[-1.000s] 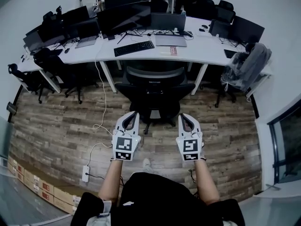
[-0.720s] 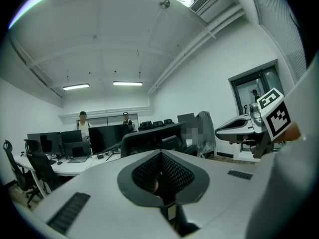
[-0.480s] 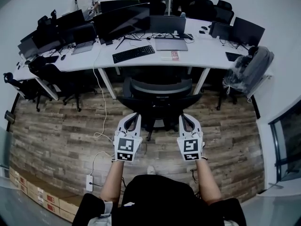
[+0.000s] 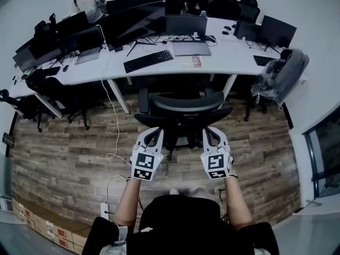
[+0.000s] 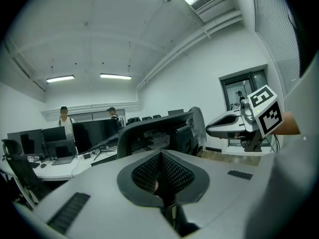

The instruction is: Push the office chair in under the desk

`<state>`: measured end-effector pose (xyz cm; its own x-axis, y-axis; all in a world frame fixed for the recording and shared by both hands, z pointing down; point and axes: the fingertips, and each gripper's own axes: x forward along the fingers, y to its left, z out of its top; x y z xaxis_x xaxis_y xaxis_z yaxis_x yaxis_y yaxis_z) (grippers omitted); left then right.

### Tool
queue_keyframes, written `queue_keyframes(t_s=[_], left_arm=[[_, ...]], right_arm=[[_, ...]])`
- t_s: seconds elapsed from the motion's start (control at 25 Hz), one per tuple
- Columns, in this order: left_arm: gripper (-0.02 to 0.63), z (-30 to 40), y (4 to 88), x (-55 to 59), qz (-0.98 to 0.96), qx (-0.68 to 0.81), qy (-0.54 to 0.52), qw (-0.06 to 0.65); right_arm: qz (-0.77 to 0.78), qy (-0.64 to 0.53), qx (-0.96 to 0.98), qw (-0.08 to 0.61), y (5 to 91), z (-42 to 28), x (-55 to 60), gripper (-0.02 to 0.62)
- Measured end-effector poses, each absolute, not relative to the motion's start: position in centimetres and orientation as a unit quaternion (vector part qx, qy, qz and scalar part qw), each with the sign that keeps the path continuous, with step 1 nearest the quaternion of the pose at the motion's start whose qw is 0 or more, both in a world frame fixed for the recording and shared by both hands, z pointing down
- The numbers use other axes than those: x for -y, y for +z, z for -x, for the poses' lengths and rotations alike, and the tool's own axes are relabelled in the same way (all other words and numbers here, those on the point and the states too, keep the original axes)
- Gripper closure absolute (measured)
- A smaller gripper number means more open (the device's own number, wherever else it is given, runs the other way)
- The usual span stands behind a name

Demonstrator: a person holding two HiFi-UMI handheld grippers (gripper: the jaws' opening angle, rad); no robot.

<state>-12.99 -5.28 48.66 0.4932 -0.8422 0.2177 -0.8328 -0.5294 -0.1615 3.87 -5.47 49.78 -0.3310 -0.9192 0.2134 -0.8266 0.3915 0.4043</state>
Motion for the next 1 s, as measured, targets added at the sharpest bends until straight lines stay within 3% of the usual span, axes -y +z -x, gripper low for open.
queue_keyframes(t_s=[0.56,0.68,0.72,0.84,1.0], left_arm=[[0.589,12.5,51.1,8.7,0.873,-0.456,-0.172,0.003],[0.587,11.6,51.5,9.4,0.879,-0.443,-0.178,0.006],[0.573,11.4,51.7,9.8,0.879,-0.439,-0.186,0.011],[0.448,10.6,53.0,10.8,0.878,-0.42,-0.225,0.034],[0.371,9.6,54.8,11.8,0.867,-0.397,-0.288,0.091]], right_arm=[[-0.512,-0.125,0.797,0.295,52.4,-6.3,8.7,0.568],[-0.503,-0.119,0.799,0.308,53.0,-6.6,9.6,0.533],[-0.502,-0.117,0.799,0.311,53.1,-6.7,10.1,0.505],[-0.495,-0.122,0.796,0.327,53.8,-7.2,11.4,0.458],[-0.461,-0.145,0.8,0.355,55.0,-7.0,12.5,0.374]])
